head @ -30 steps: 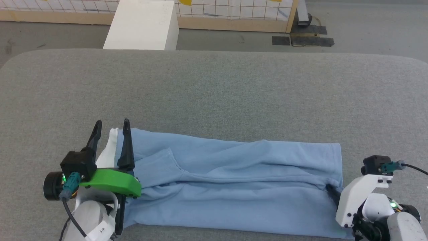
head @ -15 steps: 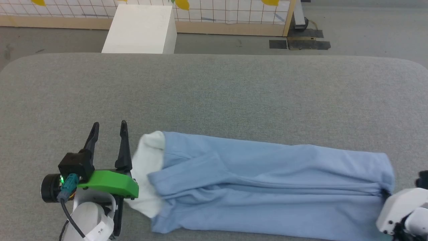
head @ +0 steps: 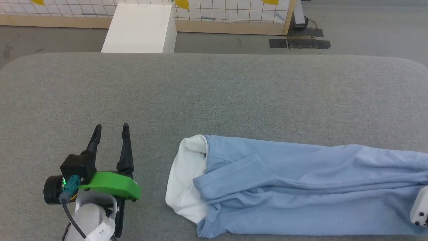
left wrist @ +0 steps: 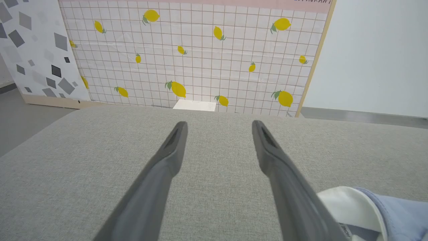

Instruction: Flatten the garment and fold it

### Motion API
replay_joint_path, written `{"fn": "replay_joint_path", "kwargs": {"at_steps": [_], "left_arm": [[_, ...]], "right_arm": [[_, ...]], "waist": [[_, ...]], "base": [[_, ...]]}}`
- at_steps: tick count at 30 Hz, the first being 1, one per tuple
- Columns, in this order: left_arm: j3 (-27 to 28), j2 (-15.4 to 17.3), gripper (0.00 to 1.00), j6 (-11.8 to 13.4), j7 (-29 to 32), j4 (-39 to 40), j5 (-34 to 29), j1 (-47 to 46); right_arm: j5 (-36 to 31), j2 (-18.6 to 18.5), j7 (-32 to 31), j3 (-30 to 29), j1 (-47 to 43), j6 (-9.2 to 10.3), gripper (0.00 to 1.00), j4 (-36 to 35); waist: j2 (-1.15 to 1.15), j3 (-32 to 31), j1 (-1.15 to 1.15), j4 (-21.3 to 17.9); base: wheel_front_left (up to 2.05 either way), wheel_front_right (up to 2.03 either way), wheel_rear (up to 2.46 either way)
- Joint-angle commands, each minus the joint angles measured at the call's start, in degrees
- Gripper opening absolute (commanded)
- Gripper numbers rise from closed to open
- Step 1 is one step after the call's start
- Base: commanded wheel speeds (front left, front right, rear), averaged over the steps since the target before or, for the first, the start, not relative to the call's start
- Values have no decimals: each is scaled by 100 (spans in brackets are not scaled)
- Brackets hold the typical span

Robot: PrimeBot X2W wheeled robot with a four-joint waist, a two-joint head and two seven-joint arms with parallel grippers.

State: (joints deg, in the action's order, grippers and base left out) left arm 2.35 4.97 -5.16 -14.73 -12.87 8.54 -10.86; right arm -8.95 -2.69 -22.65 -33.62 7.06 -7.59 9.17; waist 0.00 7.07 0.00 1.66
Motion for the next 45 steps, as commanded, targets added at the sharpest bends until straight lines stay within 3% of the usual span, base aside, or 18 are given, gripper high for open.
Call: {"fn": "replay_joint_path", "kwargs": {"at_steps": [1, 7, 12, 17, 20, 25, 36, 37, 38, 39, 45], "left_arm": [[17, -34, 100, -40, -27, -24, -47, 48], [48, -55, 100, -78, -27, -45, -72, 51], [14, -80, 100, -107, -27, -65, -98, 1], [-30, -107, 100, -129, -27, -54, -112, -76], [-62, -125, 100, -144, -27, -43, -101, -143], [-149, -159, 100, -161, -27, -24, -77, -301], [-190, -198, 100, -124, -27, 2, -33, -481], [-185, -200, 100, -122, -27, 5, -29, -475], [-183, -201, 100, -122, -27, 6, -27, -472], [-179, -203, 100, -121, -27, 3, -24, -464], [-169, -206, 100, -87, -27, -46, -54, -410]], "right_arm": [[-55, -19, -52, 125, 42, 10, 0, -128], [407, -19, -666, 1318, -296, 10, 0, -1181], [833, -19, -1424, 2851, -566, 10, 0, -2549], [851, -133, -1730, 4401, -405, 10, 0, -3037], [914, -219, -1721, 5239, -14, 10, 0, -2788], [1061, -153, -1467, 6088, 769, 10, 0, -1827], [1825, -28, -875, 7045, 1840, 10, 0, 376], [1937, -25, -861, 7108, 1900, 10, 35, 541], [2105, -23, -834, 7188, 1934, 10, 96, 627], [2320, -23, -775, 7222, 1970, 10, 100, 704], [2878, -21, -77, 7388, 2243, 10, 100, 719]], "waist": [[0, 1, 0, 6], [0, 3, 0, 40], [0, 23, 0, 124], [0, 95, 0, 220], [0, 193, 0, 307], [0, 435, 0, 520], [0, 806, 0, 806], [0, 815, 0, 806], [0, 818, 0, 807], [0, 814, 0, 799], [0, 700, 0, 658]], "base": [[0, 0, 0], [0, 0, 0], [0, 0, 0], [0, 0, 0], [0, 0, 0], [0, 0, 0], [0, 0, 0], [0, 0, 0], [0, 0, 0], [0, 0, 0], [0, 0, 0]]}}
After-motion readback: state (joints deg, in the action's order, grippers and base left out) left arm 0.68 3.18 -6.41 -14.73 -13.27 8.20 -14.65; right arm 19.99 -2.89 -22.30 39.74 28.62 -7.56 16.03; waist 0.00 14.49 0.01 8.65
